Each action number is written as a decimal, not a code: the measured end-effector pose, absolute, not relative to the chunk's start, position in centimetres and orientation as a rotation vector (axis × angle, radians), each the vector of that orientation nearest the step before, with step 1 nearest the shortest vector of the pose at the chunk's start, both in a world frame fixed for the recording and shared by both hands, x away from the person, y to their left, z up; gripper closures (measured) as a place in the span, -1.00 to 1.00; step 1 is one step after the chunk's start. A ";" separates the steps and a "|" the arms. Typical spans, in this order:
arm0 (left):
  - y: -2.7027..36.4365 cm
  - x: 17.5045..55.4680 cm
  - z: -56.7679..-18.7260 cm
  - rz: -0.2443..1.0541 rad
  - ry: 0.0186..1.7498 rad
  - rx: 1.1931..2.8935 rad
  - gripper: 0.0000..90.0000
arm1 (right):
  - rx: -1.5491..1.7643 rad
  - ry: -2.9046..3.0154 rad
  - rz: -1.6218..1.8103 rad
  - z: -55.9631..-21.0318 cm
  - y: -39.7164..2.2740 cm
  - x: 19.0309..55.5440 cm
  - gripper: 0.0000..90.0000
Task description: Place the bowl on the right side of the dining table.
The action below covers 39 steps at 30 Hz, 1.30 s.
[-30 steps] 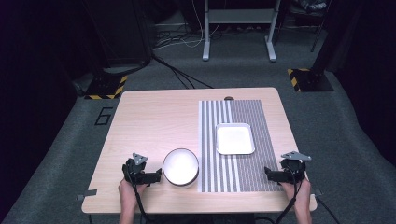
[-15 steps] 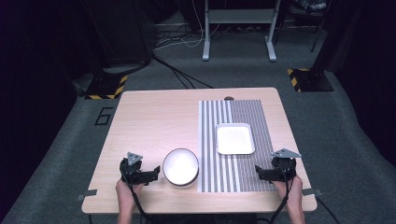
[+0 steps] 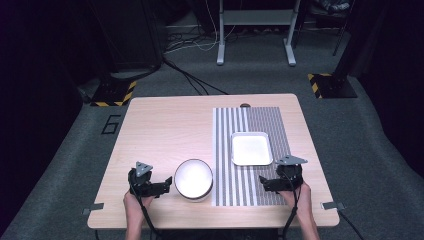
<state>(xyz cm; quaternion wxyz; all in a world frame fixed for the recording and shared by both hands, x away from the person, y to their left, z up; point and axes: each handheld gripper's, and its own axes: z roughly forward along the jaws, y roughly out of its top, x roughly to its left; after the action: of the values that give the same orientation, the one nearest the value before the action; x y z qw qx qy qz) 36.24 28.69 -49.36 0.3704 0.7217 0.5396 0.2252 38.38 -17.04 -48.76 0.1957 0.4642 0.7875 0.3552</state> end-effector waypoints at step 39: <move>28.3 35.2 -44.4 0.598 1.275 1.815 -0.98 | 1.044 2.355 1.089 -44.7 -8.9 39.2 -0.97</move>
<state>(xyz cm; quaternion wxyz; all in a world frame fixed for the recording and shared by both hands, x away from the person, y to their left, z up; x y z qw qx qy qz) 35.19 28.34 -44.45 0.4096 0.7208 0.5063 0.2374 39.20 -8.94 -44.71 0.1717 0.3676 0.8296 0.3836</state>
